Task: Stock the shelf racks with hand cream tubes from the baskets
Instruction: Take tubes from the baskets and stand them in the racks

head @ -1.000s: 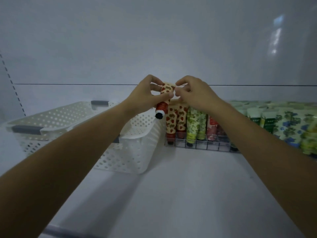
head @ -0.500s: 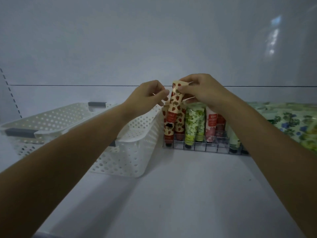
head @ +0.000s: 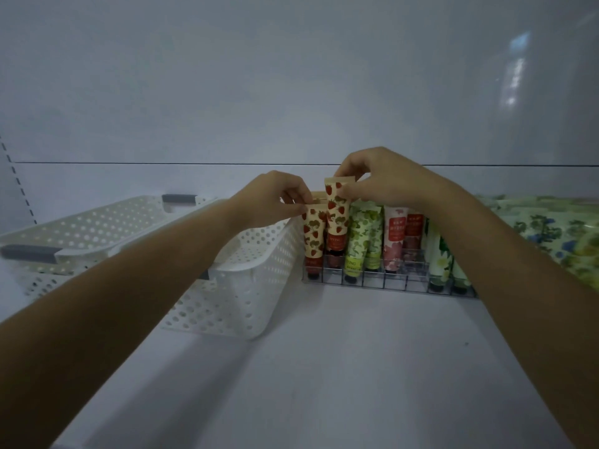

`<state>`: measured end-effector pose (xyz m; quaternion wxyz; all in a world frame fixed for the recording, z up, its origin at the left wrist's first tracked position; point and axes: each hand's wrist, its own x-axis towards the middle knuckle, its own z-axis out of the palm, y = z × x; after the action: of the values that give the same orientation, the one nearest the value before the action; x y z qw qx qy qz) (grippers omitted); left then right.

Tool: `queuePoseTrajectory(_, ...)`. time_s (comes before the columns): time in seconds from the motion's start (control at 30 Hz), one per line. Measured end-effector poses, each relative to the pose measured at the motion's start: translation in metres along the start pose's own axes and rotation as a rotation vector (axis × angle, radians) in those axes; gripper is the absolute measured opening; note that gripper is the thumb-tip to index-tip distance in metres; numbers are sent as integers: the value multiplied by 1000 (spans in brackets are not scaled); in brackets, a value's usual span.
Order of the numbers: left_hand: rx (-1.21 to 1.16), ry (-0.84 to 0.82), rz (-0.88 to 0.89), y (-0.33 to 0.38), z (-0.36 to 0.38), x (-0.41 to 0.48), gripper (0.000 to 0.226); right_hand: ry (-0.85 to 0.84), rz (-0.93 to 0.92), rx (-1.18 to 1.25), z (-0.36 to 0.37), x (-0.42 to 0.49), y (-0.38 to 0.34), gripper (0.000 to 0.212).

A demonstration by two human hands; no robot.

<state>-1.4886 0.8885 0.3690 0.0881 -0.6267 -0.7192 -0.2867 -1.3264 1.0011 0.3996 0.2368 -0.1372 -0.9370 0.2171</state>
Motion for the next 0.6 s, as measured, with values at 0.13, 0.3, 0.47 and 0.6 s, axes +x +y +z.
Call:
queuePoseTrajectory(0.13,7,-6,1,0,0,1,8,-33,17,-45,5,3,8,10)
queuePoseTrajectory(0.3,17,-19,-21,0,0,1,10,-69,21,-53,9,4,9,11)
queuePoseTrajectory(0.47,13,-14,-18,2,1,0,8,-122,9,-192,20,6,9,15)
queuePoseTrajectory(0.6,3,26,-29,7,0,-1,2,-124,10,-220,20,7,8,19)
